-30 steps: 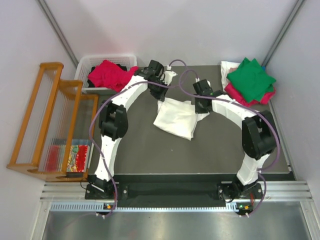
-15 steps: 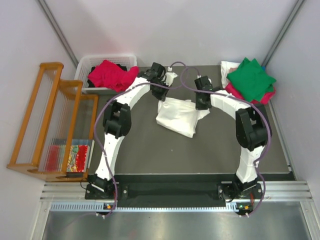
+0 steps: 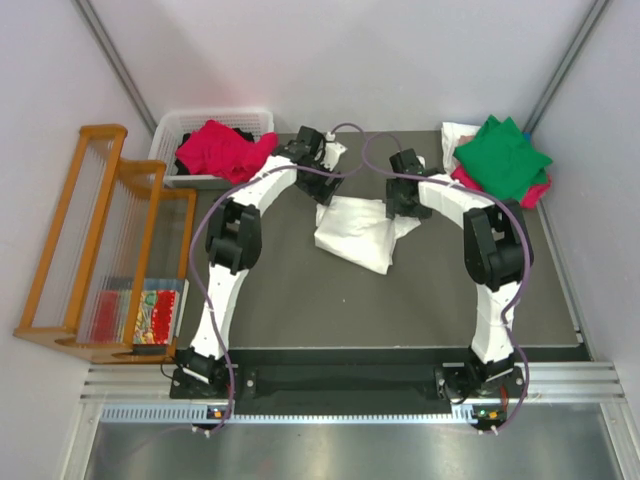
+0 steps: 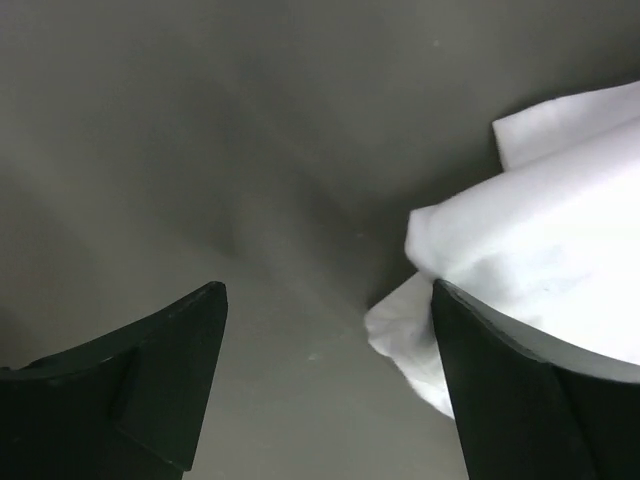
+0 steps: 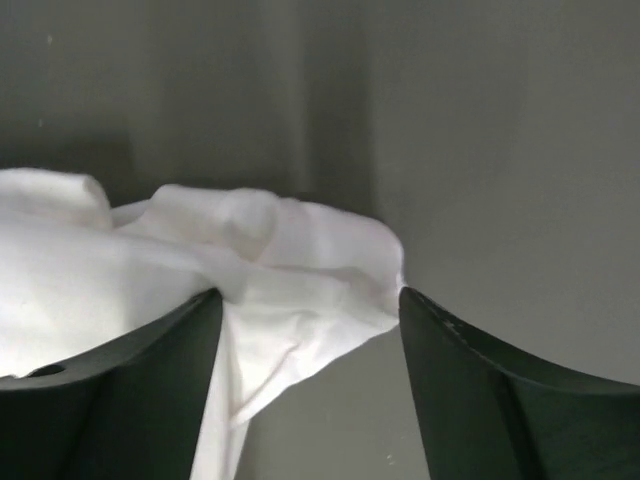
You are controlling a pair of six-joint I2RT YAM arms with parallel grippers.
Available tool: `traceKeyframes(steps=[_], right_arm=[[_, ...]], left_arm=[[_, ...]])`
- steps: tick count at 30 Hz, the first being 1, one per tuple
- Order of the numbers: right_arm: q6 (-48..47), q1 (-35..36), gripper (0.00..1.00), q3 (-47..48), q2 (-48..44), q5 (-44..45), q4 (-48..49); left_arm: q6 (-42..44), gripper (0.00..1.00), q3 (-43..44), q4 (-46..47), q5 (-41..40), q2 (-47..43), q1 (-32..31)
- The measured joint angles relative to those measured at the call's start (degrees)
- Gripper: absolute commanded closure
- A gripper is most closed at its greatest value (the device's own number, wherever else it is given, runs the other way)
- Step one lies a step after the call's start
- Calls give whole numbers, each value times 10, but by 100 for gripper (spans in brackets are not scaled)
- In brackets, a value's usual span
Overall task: Fold and stack the t-shirts
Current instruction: Fold the tshirt
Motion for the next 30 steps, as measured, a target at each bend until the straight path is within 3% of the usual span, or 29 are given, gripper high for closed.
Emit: traceKeyframes(steps=[1, 6, 14, 21, 25, 30], right_arm=[[-1, -2, 18, 4, 0, 7, -3], [0, -4, 15, 27, -4, 32, -26], [2, 13, 16, 47, -76, 49, -51], [10, 109, 24, 56, -115, 29, -47], [15, 176, 25, 71, -85, 0, -52], [16, 229, 27, 90, -32, -26, -51]], left_arm=[[-1, 8, -2, 1, -3, -2, 2], [0, 7, -17, 0, -16, -40, 7], [-21, 5, -102, 14, 11, -262, 20], [-56, 5, -208, 19, 83, -407, 41], [-66, 5, -285, 9, 118, -415, 58], [-79, 5, -328, -12, 165, -415, 130]])
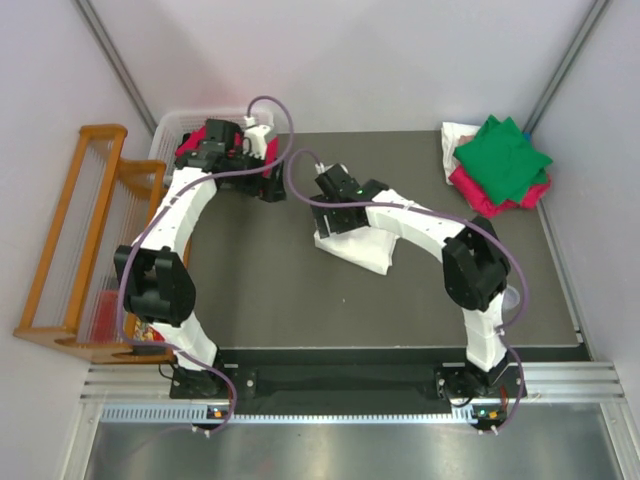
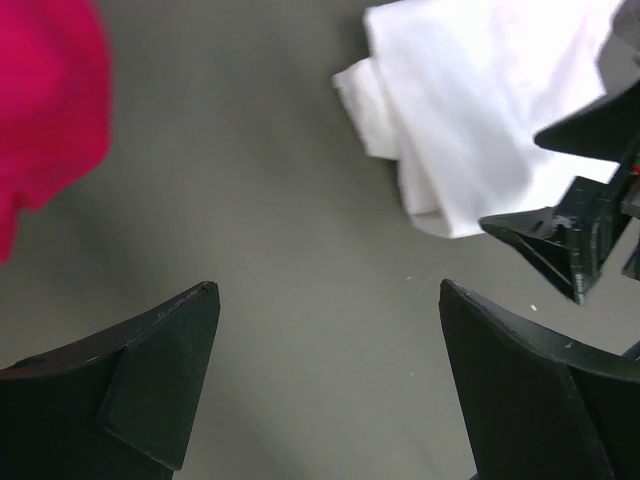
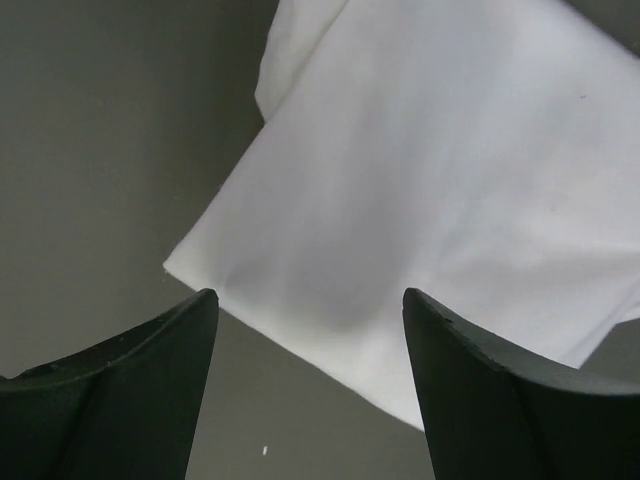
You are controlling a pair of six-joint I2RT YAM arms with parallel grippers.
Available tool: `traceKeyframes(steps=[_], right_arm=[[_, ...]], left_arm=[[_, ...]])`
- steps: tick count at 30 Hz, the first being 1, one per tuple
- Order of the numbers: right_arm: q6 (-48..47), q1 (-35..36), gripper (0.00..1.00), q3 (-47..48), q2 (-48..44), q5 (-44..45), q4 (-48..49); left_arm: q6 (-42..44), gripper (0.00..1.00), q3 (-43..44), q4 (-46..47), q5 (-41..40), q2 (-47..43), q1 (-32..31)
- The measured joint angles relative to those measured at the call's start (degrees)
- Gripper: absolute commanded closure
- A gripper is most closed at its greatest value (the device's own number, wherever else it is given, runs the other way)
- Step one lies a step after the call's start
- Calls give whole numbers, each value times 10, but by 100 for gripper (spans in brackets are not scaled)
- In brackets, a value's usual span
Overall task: Fold and stack the t-shirts
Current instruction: Fold the tshirt
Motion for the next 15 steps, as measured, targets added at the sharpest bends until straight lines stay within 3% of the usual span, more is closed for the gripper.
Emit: traceKeyframes(steps=[4, 15], right_arm=[[4, 8, 29, 0, 21, -14, -1], [15, 8, 30, -58, 46, -24, 26]], left_arm=[[-2, 5, -20, 3, 8, -5, 40], [-9, 5, -33, 5, 36, -10, 37]])
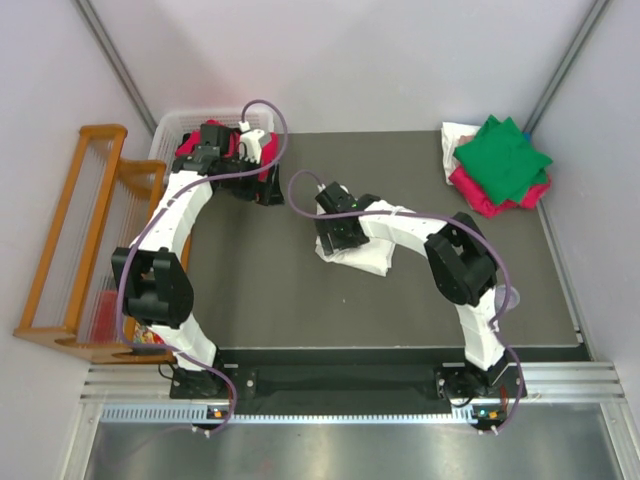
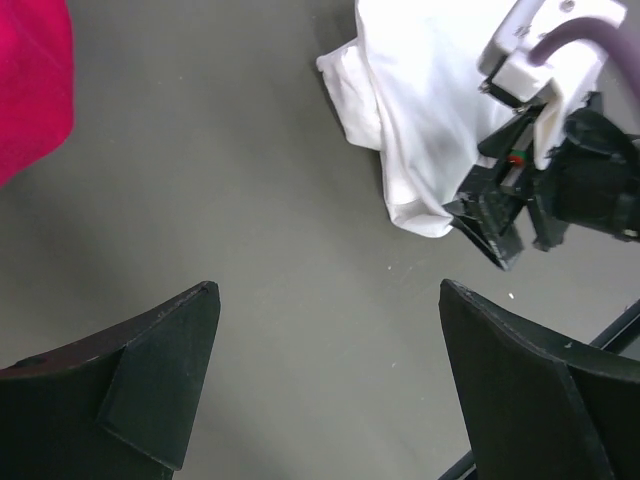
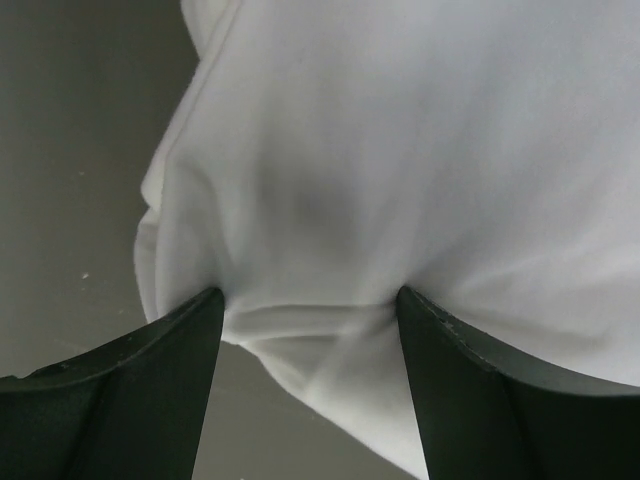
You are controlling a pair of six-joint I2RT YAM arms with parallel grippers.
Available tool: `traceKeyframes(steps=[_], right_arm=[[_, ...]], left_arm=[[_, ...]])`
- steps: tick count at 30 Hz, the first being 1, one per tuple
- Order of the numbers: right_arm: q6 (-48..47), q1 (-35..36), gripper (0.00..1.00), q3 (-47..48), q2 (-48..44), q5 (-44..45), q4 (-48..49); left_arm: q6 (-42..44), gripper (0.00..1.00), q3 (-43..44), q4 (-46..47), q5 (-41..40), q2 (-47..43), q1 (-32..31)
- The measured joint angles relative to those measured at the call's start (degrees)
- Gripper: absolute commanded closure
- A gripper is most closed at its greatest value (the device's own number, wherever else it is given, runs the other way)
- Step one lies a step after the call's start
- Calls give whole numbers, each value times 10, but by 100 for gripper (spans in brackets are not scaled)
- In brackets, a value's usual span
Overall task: Fold and stack the t-shirts
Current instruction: Fold the tshirt
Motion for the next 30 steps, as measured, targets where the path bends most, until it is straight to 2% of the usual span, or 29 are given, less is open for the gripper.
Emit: traceKeyframes(steps=[10, 19, 23, 30], right_arm=[[-2, 6, 29, -6, 9, 14, 17], [-13, -3, 21, 62, 14, 11, -31], [-12, -39, 20, 64, -7, 4, -35], [7, -166, 23, -5, -42, -29, -5]], left_arm=[[-5, 5, 3, 1, 22, 0, 0], [-10, 3, 10, -2, 39, 0, -9], [-17, 3, 16, -2, 40, 0, -50], [-41, 2, 16, -2, 63, 6, -142]])
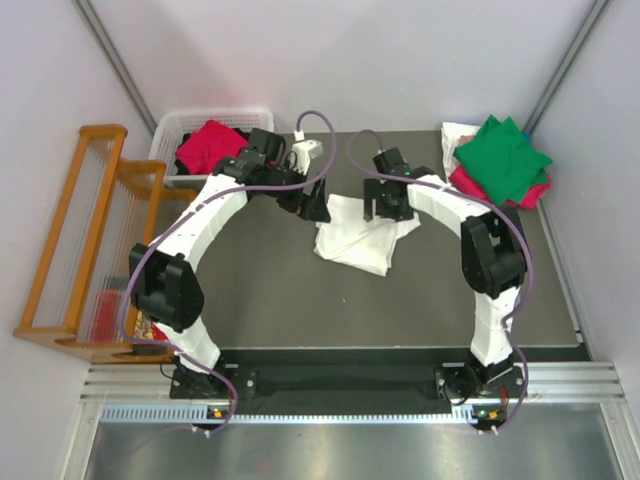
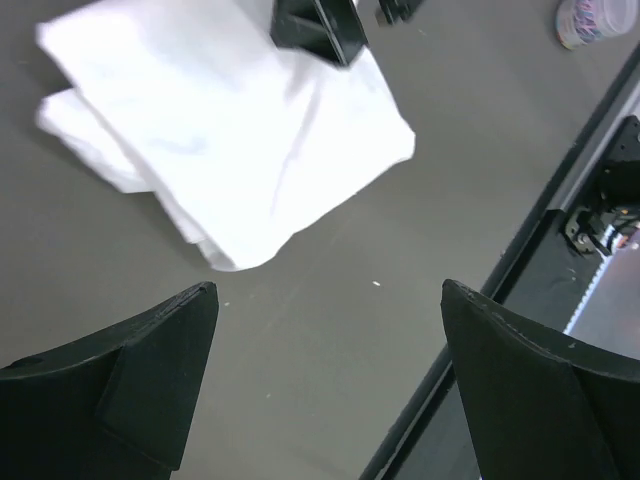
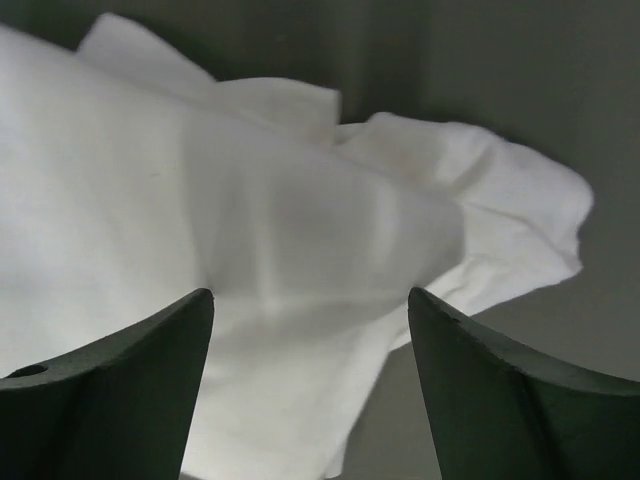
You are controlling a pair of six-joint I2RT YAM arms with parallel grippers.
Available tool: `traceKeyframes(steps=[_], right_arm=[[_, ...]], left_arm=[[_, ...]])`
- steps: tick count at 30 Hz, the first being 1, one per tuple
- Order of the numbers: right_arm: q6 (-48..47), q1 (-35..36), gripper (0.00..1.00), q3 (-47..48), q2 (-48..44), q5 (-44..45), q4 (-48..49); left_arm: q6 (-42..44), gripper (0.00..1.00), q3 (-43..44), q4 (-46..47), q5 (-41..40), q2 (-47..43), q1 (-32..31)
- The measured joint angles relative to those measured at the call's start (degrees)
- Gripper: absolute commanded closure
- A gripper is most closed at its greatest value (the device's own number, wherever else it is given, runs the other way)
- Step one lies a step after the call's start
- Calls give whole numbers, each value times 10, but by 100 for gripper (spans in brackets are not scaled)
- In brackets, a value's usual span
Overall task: Fold and stack the t-shirts
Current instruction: Fold the tshirt
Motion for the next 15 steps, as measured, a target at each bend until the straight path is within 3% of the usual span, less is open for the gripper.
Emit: traceKeyframes(steps=[3, 15], right_arm=[[6, -29, 24, -10, 7, -10, 1], [11, -31, 26, -9, 45, -47, 23]], left_arm=[[-8, 2, 0, 1, 10, 16, -17], [-10, 2, -7, 5, 19, 166, -52]])
